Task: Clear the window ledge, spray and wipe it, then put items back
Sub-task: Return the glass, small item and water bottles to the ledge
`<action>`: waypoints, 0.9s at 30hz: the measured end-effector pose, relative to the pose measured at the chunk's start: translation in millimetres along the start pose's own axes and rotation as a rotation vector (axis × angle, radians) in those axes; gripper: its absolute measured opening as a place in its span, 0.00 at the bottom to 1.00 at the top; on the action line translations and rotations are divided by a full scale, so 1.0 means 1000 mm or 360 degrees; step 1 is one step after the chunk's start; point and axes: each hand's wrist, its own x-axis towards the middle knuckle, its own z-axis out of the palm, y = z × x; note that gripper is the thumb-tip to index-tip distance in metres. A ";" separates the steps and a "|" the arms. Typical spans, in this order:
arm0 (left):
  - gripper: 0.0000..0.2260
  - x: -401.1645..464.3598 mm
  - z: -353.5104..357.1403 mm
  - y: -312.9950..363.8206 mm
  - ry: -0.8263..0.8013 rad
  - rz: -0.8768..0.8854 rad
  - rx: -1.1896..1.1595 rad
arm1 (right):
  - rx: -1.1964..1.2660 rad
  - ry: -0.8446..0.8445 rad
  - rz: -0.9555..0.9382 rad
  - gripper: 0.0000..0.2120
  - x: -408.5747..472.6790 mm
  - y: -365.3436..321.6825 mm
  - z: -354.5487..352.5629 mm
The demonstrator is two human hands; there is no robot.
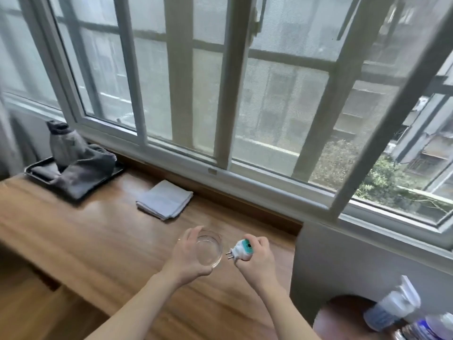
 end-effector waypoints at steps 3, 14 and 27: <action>0.48 0.010 -0.019 -0.021 0.0060 -0.0070 0.0015 | -0.0032 -0.0056 -0.0042 0.27 0.022 -0.020 0.020; 0.50 0.059 -0.080 -0.095 0.0190 -0.0325 0.0021 | -0.0009 -0.0240 -0.0214 0.28 0.110 -0.089 0.084; 0.51 0.110 -0.193 -0.217 0.0249 -0.0333 0.0047 | -0.0065 -0.0242 -0.0211 0.30 0.151 -0.214 0.191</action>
